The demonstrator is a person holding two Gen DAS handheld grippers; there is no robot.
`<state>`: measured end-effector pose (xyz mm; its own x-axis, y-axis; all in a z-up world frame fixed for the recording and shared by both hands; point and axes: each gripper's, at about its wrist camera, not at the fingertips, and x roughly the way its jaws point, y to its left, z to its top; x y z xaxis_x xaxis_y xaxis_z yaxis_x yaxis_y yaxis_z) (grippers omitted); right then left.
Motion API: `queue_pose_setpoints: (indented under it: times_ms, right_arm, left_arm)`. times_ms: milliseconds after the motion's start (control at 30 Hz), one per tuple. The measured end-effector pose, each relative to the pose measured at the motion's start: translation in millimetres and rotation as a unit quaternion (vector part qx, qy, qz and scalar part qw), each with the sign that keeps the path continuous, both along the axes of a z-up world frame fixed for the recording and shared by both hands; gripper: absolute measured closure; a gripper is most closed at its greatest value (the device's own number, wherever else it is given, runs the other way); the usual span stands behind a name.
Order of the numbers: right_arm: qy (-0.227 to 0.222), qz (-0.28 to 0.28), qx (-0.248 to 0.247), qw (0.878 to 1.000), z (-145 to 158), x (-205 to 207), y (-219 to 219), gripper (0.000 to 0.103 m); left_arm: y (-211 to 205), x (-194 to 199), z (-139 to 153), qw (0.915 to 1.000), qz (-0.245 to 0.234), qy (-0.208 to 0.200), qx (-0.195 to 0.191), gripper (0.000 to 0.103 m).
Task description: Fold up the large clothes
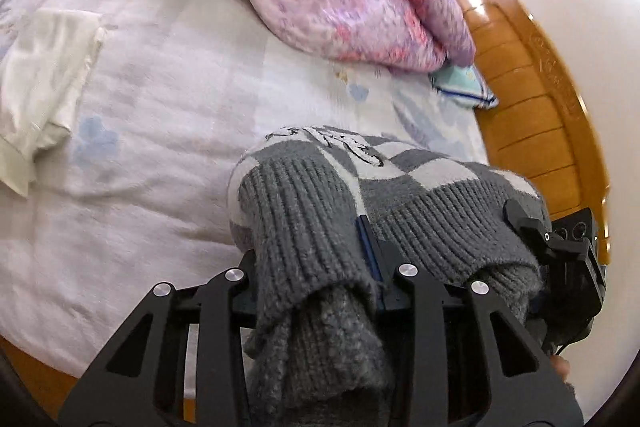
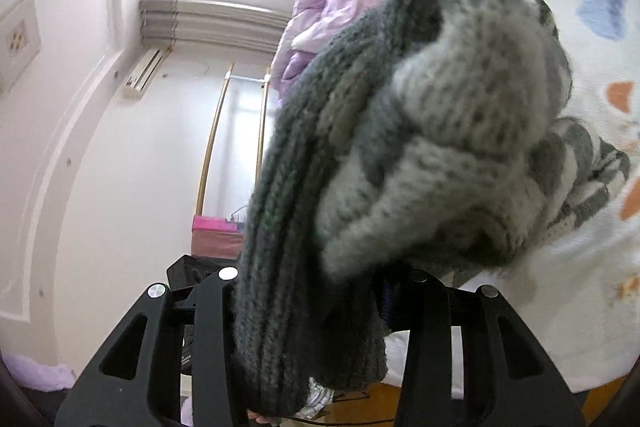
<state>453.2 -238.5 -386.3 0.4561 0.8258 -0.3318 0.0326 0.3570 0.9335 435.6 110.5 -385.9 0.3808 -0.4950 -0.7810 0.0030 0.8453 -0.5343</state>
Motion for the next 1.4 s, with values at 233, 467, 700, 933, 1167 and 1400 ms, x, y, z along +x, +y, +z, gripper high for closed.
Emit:
queue_pose_setpoints:
  times_ms: [233,467,700,933,1167,1400]
  right_arm:
    - [-0.055,0.050,0.031,0.997,25.7,56.7,161.8,0.064]
    - [-0.111,0.087,0.115,0.983,23.9,133.7,344.8,0.064]
    - [-0.091,0.102,0.088,0.987,-53.4,151.5,471.5,0.065]
    - [0.024,0.140,-0.053,0.988,-159.4,107.7,532.2,0.066]
    - [0.103,0.098,-0.154,0.978,-199.3,84.9,537.7,0.058]
    - [0.138,0.080,-0.190,0.969,-223.0,77.3,530.4,0.027]
  left_arm:
    - [155.7,29.8,42.4,0.9969,0.045,-0.064,0.003,0.068]
    - [324.8,79.8,83.8,0.9799,0.098,-0.165,0.055,0.068]
    - [436.5,101.6,23.7,0.9682,0.129,-0.172,0.127,0.068]
    - [480.7,64.5,-109.7,0.9761,0.153,-0.038,0.149,0.068]
    - [489.6,46.0,-146.1,0.9654,0.175,-0.008,0.193,0.044]
    - [495.8,46.4,-151.7,0.9543,0.201,0.031,0.219,0.013]
